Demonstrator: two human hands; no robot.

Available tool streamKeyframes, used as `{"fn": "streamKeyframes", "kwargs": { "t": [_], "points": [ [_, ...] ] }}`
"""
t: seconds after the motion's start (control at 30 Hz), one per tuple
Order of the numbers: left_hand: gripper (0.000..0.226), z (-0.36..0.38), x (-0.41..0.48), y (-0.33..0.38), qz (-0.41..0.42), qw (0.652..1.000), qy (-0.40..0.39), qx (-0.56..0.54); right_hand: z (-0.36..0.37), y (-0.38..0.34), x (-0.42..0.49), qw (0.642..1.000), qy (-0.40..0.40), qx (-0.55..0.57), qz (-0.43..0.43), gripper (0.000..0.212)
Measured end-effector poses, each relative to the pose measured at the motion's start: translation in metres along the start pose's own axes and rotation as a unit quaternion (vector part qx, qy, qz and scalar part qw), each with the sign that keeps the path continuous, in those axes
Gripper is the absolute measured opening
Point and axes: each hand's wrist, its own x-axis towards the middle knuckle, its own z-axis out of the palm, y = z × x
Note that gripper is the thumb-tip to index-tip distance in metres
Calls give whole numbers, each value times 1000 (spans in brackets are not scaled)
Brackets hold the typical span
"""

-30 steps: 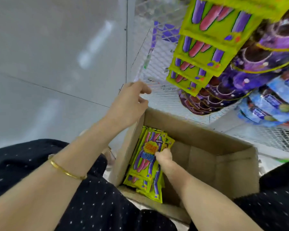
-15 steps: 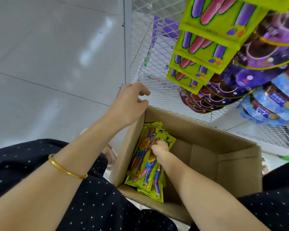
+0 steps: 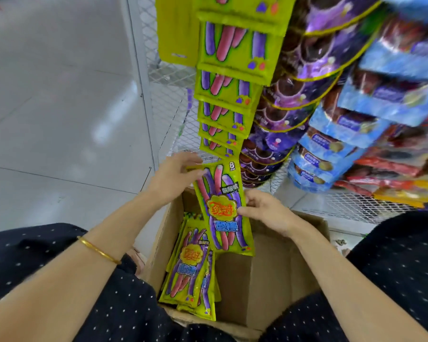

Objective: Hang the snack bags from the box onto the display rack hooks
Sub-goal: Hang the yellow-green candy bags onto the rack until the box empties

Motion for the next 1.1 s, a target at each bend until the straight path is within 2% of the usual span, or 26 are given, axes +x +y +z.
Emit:
{"fn": "streamKeyframes", "kwargs": {
  "t": [0.03, 0.07, 0.13, 0.17, 0.27, 0.33, 0.43, 0.6, 0.73, 0.87, 0.97, 1.1],
  "points": [
    [23, -2, -2, 12, 13, 999, 8, -31, -6, -6, -6, 1000, 16, 6, -9, 54],
    [12, -5, -5, 22, 28, 998, 14, -47, -12, -14, -14, 999, 31, 14, -16, 47],
    [14, -10, -12, 44, 57, 997, 17, -42, -20, -41, -33, 995, 82, 48, -43, 28],
    [17, -12, -16, 55, 69, 997, 16, -30, -23, -52, -39, 988, 116, 79, -68, 26],
    [13, -18, -29, 89, 102, 995, 14, -1, -24, -97, -61, 950, 218, 135, -179, 36],
    [10, -28, -36, 114, 121, 993, 12, 10, -26, -128, -74, 929, 253, 100, -251, 35],
    [10, -50, -48, 158, 148, 989, 22, 18, -35, -179, -86, 904, 264, 25, -334, 23],
    [10, -93, -65, 244, 233, 972, 38, 12, -66, -263, -97, 852, 306, 9, -424, 17],
    [12, -125, -57, 320, 322, 938, 116, -51, -100, -335, -104, 789, 344, -37, -507, 18],
    [24, -147, -26, 376, 353, 909, 213, -64, -130, -392, -98, 756, 370, -68, -536, 19],
    [19, -155, -7, 401, 349, 902, 246, -67, -147, -423, -85, 758, 380, -76, -524, 18],
    [30, -158, 9, 421, 362, 887, 272, -91, -162, -455, -71, 752, 407, -85, -512, 16]
  ]
}}
